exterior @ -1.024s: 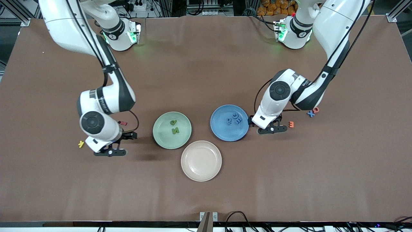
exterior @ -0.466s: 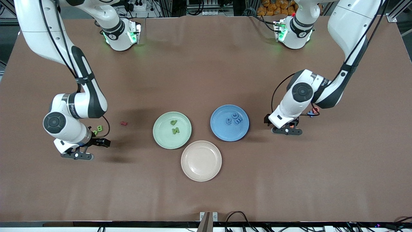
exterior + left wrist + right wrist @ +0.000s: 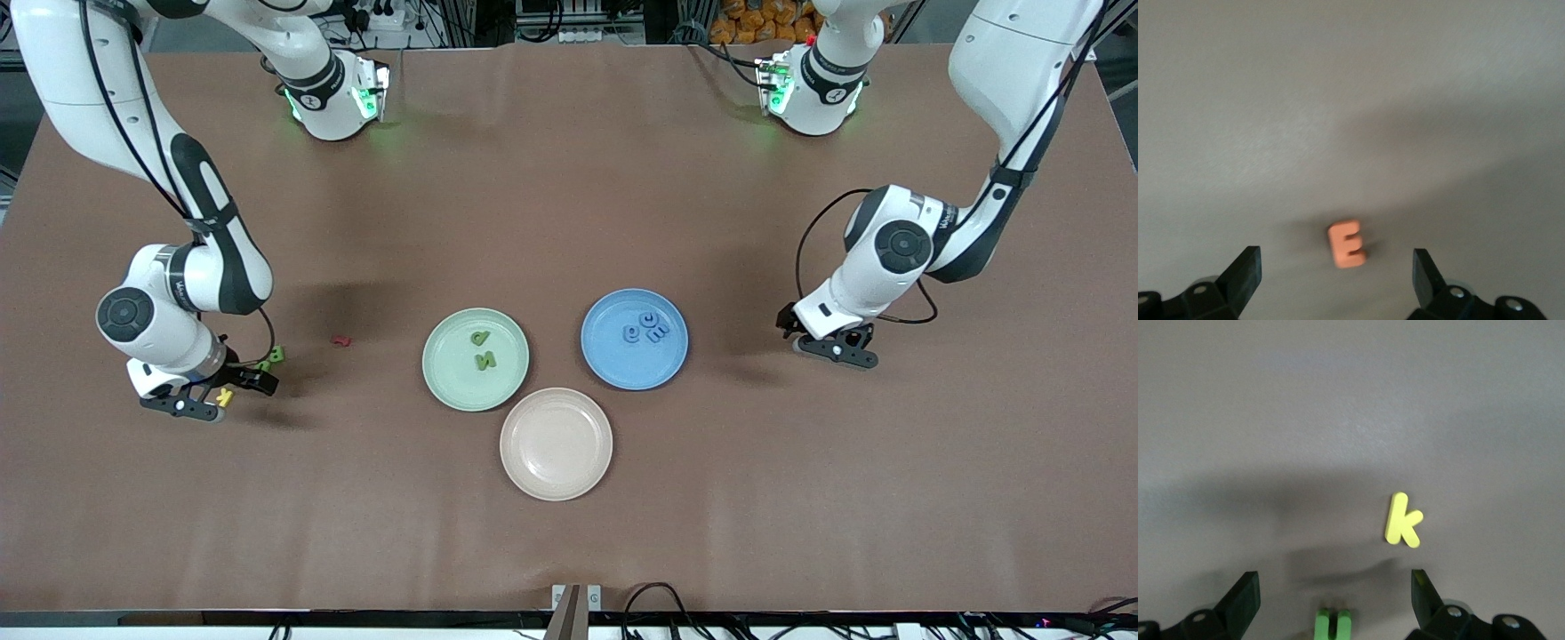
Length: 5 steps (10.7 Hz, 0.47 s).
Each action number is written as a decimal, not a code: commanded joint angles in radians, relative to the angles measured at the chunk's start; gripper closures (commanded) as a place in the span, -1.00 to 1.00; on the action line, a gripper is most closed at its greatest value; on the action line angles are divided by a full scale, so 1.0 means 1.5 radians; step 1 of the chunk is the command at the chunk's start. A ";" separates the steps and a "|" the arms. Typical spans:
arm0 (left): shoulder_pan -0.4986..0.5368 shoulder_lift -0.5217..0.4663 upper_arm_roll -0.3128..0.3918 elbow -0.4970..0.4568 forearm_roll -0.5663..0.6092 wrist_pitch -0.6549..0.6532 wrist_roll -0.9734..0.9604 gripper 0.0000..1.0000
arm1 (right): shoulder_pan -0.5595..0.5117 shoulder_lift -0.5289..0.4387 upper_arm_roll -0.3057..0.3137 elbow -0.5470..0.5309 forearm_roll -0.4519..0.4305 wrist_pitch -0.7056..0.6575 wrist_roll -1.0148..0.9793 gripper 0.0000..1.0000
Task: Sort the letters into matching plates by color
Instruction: 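Move both grippers back over the remaining letters beside each arm, then lower the left gripper toward the blue X while the right gripper reaches green letters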
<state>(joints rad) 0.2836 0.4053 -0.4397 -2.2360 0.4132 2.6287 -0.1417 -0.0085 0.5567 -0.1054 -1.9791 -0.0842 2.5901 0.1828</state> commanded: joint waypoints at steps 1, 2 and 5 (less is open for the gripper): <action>0.023 -0.024 -0.005 -0.038 0.018 0.009 0.056 -1.00 | -0.016 -0.034 0.012 -0.038 -0.004 0.006 0.004 -1.00; 0.023 -0.024 -0.004 -0.043 0.033 0.009 0.056 -1.00 | -0.023 -0.034 0.012 -0.044 -0.004 0.006 0.004 -1.00; 0.056 -0.028 -0.008 -0.061 0.098 0.010 0.056 -1.00 | -0.038 -0.032 0.014 -0.060 0.003 0.006 0.012 -1.00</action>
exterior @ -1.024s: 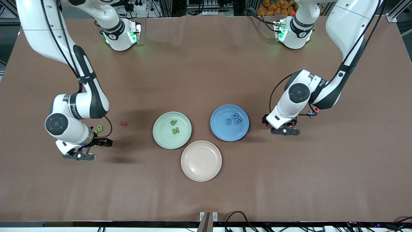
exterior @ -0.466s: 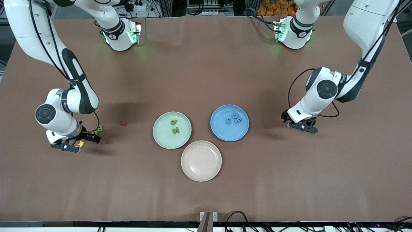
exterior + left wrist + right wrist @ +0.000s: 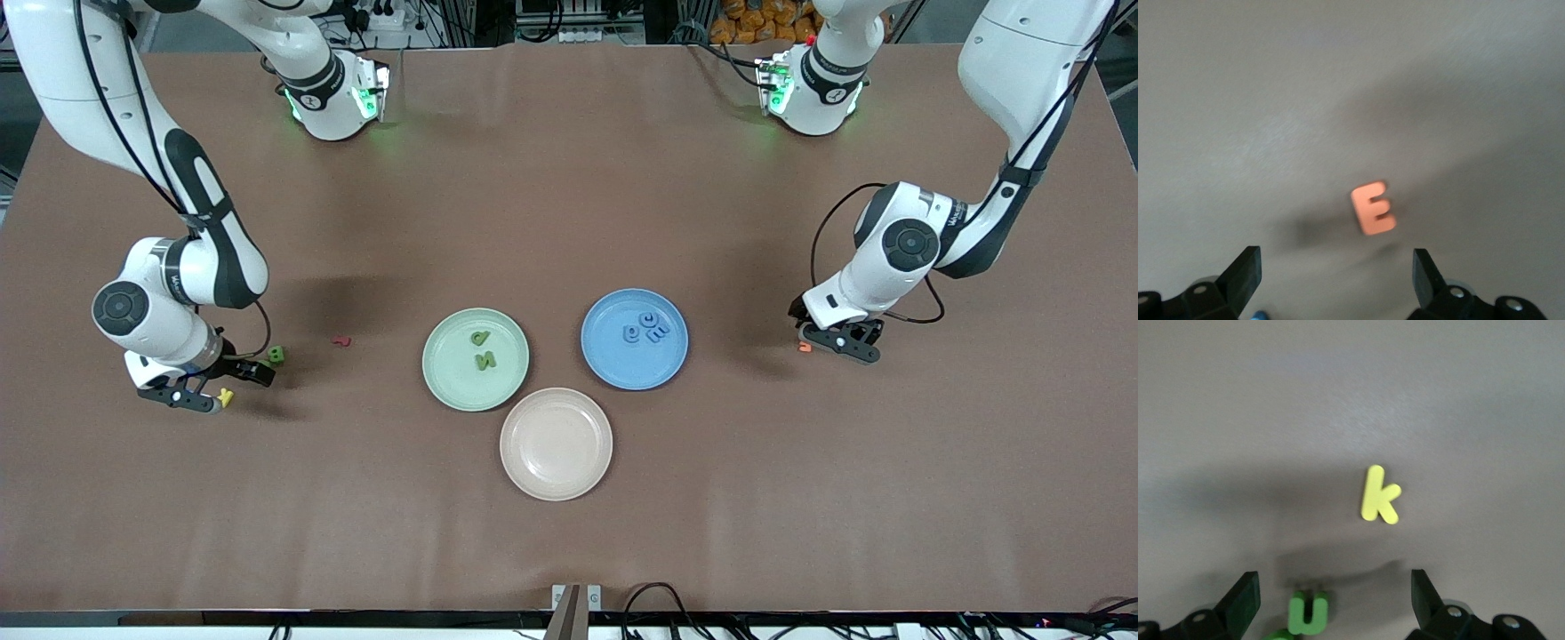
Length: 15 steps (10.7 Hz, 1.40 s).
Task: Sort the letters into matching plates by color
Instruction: 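Lower the left gripper toward the blue X while the right gripper reaches green letters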
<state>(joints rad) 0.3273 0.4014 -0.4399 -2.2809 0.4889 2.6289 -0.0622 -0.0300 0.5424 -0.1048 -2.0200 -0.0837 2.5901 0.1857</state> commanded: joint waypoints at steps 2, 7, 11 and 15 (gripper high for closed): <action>0.034 -0.024 -0.006 -0.033 0.078 0.009 0.006 -1.00 | -0.024 -0.022 0.015 -0.039 0.046 0.006 0.010 -1.00; 0.068 -0.028 -0.008 -0.047 0.083 0.009 0.060 -1.00 | -0.021 -0.018 0.016 -0.042 0.058 0.007 0.011 -1.00; 0.071 -0.035 -0.009 -0.063 0.084 0.009 0.101 -1.00 | -0.019 -0.024 0.016 -0.060 0.074 0.007 0.011 -1.00; 0.102 -0.031 -0.010 -0.059 0.084 0.009 0.206 -1.00 | -0.019 -0.037 0.017 -0.075 0.075 0.007 0.011 -1.00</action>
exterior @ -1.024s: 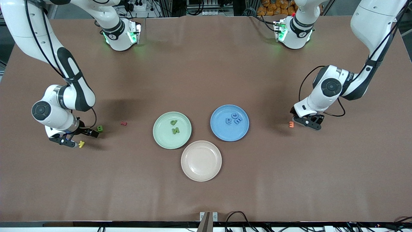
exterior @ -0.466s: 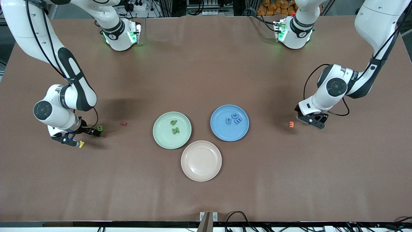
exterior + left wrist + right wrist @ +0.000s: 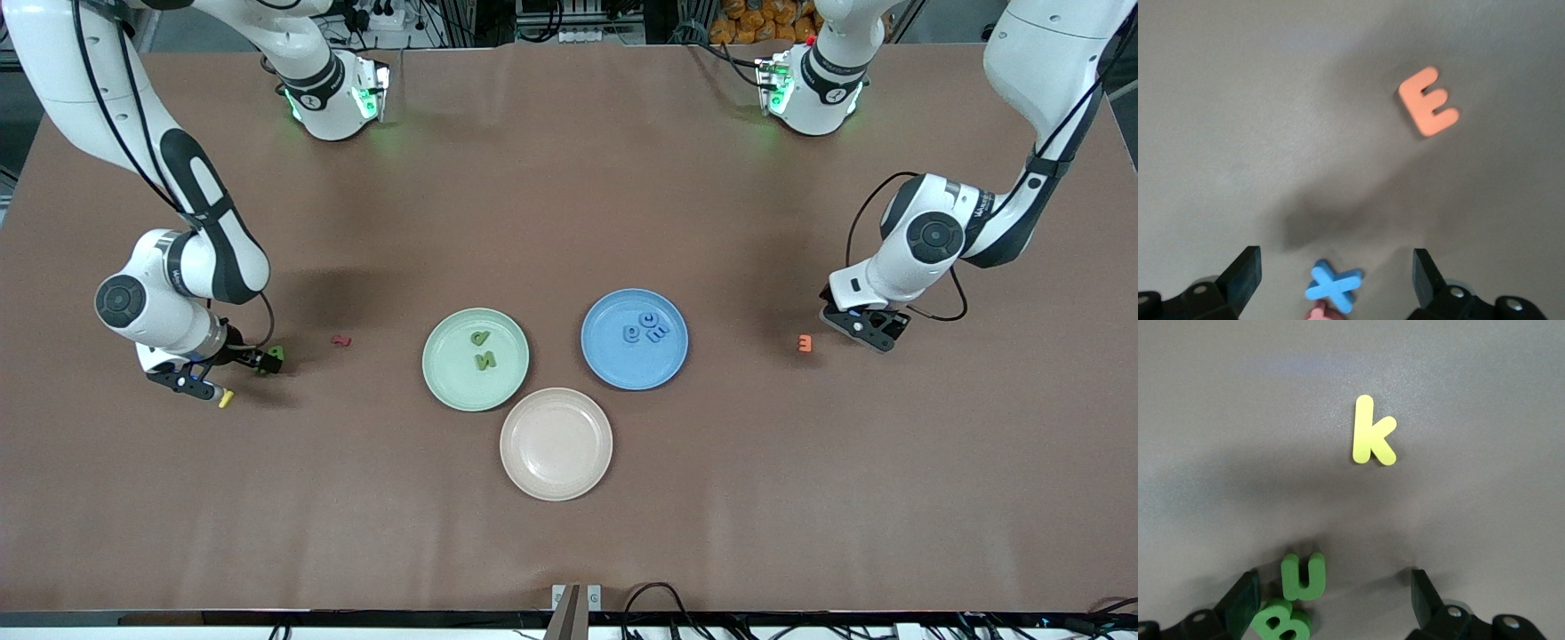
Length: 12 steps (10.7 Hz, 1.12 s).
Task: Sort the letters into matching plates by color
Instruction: 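Lower the left gripper toward the blue X while the right gripper reaches green letters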
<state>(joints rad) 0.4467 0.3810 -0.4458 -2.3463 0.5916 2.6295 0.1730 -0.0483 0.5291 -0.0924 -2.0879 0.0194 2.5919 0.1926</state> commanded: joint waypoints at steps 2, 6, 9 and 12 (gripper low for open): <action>0.024 -0.014 -0.006 -0.014 0.016 0.009 0.082 -1.00 | -0.008 -0.027 0.008 -0.029 0.007 0.010 0.006 -0.94; 0.038 -0.007 -0.005 -0.016 0.016 0.008 0.127 -1.00 | -0.009 -0.021 0.008 -0.029 0.007 0.023 0.006 -0.32; 0.066 0.009 -0.006 -0.013 0.016 0.009 0.158 -1.00 | -0.009 -0.022 0.008 -0.029 0.007 0.023 0.006 -0.01; 0.066 0.013 -0.006 -0.011 0.015 0.009 0.156 -1.00 | -0.009 -0.021 0.008 -0.029 0.007 0.023 0.006 0.12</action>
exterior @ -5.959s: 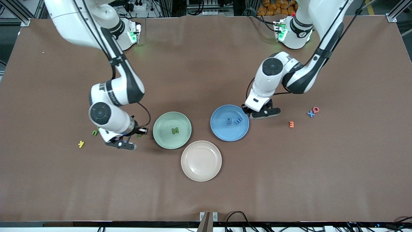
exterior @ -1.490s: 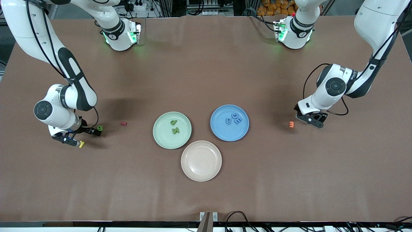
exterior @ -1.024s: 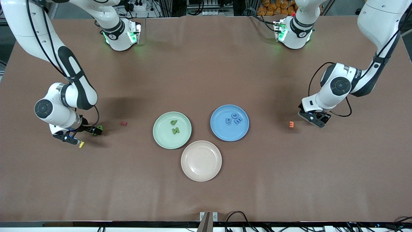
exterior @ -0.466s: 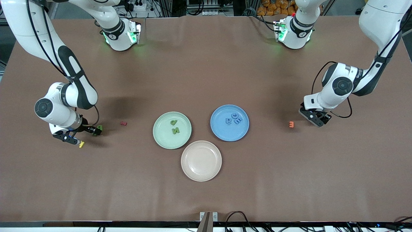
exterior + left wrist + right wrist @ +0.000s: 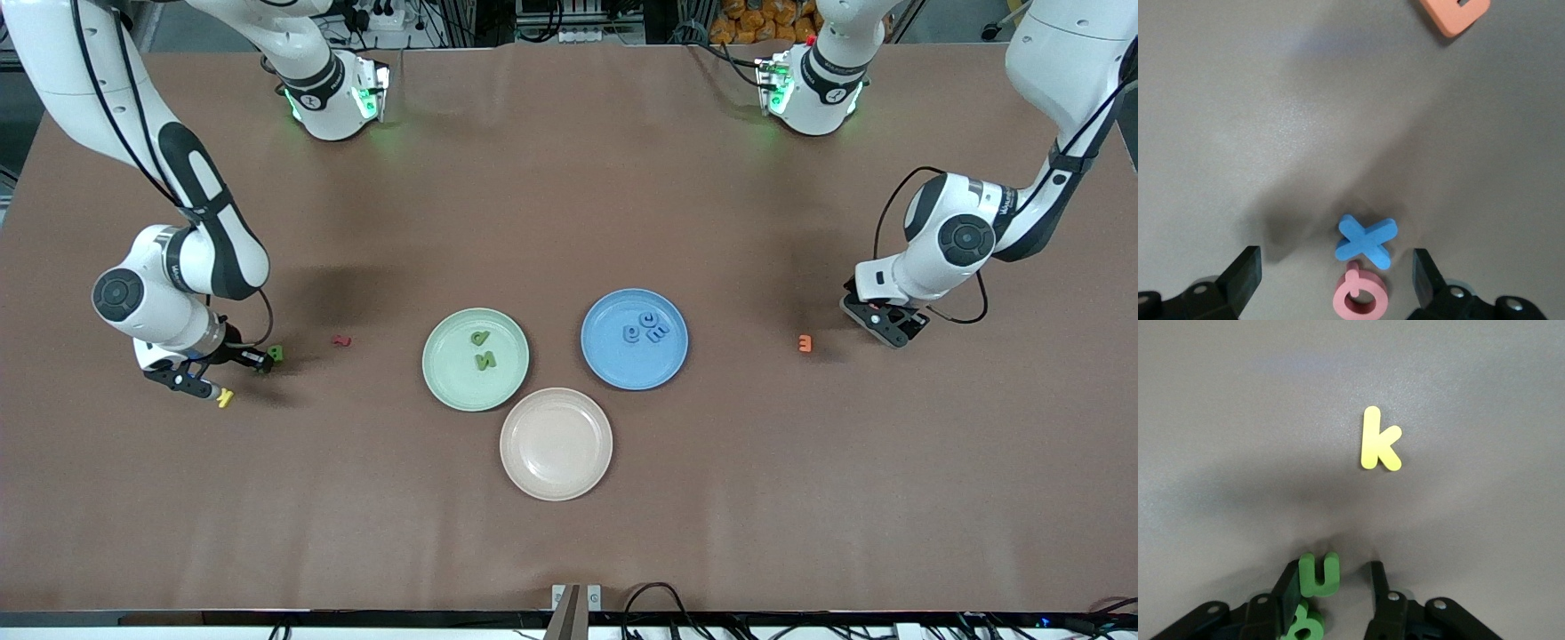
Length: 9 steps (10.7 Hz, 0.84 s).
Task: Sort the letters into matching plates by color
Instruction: 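Lower the left gripper toward the blue X while the right gripper reaches green letters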
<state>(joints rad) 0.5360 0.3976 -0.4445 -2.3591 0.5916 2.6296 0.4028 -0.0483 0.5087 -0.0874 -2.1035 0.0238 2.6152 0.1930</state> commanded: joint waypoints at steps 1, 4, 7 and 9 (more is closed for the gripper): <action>0.007 0.005 -0.006 -0.002 0.015 0.009 -0.001 -1.00 | -0.009 -0.009 0.005 -0.018 0.004 0.007 0.005 0.15; 0.005 0.009 -0.007 0.007 0.012 0.009 -0.005 -1.00 | -0.010 -0.008 0.005 -0.017 0.005 0.012 0.005 0.30; 0.001 0.011 -0.008 0.014 0.004 0.009 -0.009 -1.00 | -0.010 -0.007 0.005 -0.017 0.005 0.014 0.005 0.42; 0.000 0.014 -0.011 0.016 0.001 0.009 -0.015 -1.00 | -0.009 -0.007 0.005 -0.017 0.005 0.013 0.004 0.63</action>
<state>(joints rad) 0.5351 0.4036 -0.4523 -2.3492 0.5916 2.6352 0.3999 -0.0483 0.5055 -0.0848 -2.1048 0.0269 2.6212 0.1937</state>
